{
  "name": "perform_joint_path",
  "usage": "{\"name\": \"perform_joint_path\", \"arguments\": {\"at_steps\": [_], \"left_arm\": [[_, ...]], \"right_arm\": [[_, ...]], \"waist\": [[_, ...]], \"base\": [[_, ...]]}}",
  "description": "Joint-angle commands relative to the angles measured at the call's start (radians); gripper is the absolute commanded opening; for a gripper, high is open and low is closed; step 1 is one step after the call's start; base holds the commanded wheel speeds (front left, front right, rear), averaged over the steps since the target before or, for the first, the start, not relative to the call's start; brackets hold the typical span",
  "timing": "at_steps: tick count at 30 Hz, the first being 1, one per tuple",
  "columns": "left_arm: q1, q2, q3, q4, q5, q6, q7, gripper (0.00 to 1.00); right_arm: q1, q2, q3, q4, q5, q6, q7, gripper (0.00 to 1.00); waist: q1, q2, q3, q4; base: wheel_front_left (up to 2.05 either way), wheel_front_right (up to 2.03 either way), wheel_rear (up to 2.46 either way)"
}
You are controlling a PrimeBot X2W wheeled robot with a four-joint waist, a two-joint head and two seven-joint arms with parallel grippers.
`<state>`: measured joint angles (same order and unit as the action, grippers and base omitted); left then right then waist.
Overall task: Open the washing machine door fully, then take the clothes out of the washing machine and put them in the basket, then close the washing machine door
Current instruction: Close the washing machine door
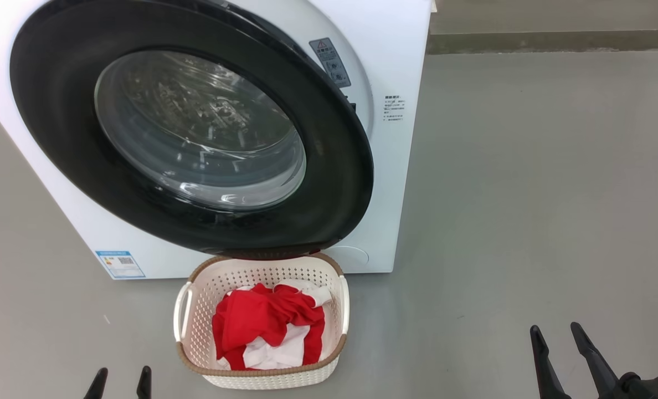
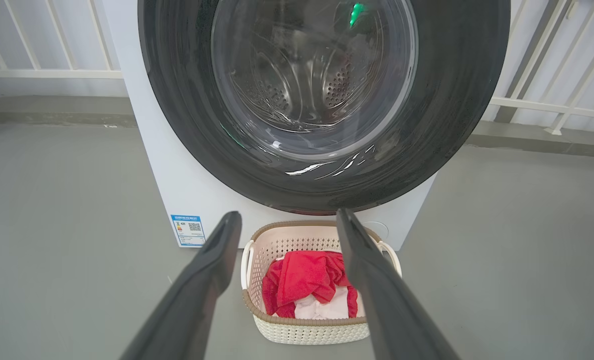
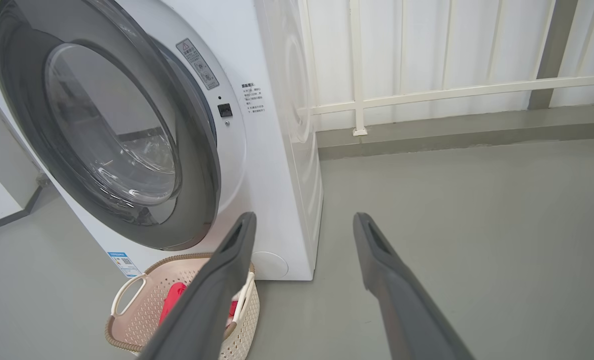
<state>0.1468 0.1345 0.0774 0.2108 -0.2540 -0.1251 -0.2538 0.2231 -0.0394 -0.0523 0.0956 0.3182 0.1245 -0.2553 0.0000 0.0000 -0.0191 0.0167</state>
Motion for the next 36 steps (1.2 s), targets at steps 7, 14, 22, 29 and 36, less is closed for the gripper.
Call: {"name": "perform_joint_path", "arguments": {"at_steps": [7, 14, 22, 29, 36], "left_arm": [[-0.024, 0.003, 0.029, -0.034, 0.02, -0.006, -0.008, 1.0], [-0.031, -0.009, 0.014, -0.038, 0.033, -0.006, -0.008, 1.0], [-0.042, -0.035, 0.002, -0.043, 0.036, -0.006, -0.008, 1.0], [-0.098, -0.045, -0.029, -0.047, 0.022, -0.006, -0.008, 1.0], [-0.186, -0.056, -0.069, -0.048, -0.006, -0.006, -0.008, 1.0]], "right_arm": [[-0.026, -0.014, 0.017, -0.027, 0.004, 0.006, -0.006, 1.0], [-0.056, -0.012, 0.032, -0.027, 0.028, 0.006, -0.006, 0.0], [-0.193, -0.011, 0.111, 0.0, 0.05, 0.006, -0.006, 0.0], [-0.379, -0.011, 0.187, 0.043, 0.058, 0.006, -0.006, 0.0], [-0.559, -0.011, 0.214, 0.117, 0.03, 0.006, -0.006, 0.0]], "waist": [[0.0, 0.0, 0.0, 0.014], [0.0, 0.0, 0.002, 0.051], [0.0, 0.0, 0.033, 0.109], [0.0, 0.0, 0.122, 0.169], [0.0, 0.0, 0.217, 0.23]], "base": [[0.0, 0.0, 0.0], [0.0, 0.0, 0.0], [0.0, 0.0, 0.0], [0.0, 0.0, 0.0], [0.0, 0.0, 0.0]]}}
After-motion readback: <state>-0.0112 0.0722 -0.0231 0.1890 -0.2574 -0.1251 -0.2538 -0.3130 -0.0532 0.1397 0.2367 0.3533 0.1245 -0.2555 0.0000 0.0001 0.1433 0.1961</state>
